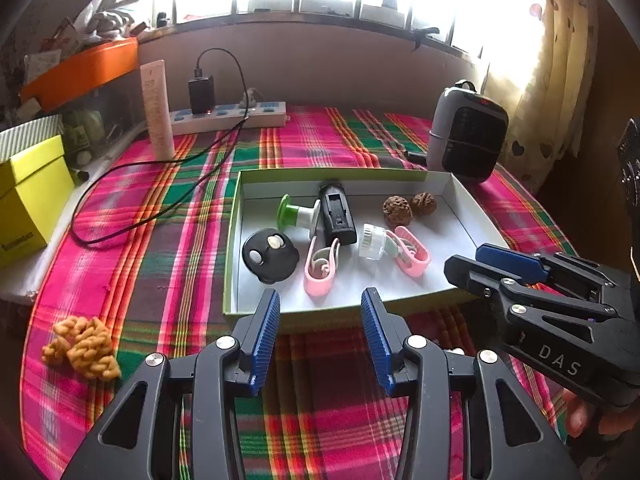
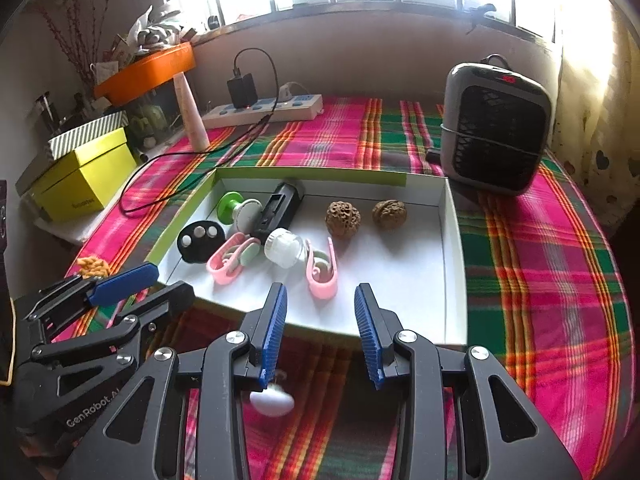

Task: Organize objects
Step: 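Withdraw both grippers from the tray toward the white egg and blue pacifier, then close the left gripper on the white egg-shaped object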

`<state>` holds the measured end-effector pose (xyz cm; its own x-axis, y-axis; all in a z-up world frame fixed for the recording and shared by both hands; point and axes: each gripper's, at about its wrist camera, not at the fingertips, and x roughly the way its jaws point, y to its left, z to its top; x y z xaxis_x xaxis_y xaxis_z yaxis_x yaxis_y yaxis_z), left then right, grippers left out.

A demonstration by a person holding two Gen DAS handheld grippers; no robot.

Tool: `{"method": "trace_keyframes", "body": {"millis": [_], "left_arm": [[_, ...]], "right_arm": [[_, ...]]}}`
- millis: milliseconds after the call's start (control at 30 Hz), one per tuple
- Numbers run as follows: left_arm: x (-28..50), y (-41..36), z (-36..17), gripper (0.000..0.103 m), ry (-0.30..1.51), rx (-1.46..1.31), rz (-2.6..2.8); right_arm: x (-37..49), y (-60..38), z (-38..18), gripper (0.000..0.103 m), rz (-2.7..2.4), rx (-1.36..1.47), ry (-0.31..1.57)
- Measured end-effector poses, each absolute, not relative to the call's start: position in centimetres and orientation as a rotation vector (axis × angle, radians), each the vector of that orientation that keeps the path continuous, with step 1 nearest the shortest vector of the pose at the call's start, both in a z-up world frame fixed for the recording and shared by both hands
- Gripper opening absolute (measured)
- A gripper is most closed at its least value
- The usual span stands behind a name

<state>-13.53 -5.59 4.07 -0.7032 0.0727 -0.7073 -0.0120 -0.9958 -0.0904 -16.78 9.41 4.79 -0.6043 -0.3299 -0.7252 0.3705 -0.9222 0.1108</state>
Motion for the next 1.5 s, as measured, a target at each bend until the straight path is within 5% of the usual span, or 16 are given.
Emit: {"method": "trace_keyframes", "body": {"millis": [1500], "left_arm": [[-11.8, 0.6, 1.2, 0.043, -0.121, -1.256, 2.593]], "right_arm": [[-11.6, 17.5, 2.1, 0.046, -2.603, 1.186, -0.003]]}}
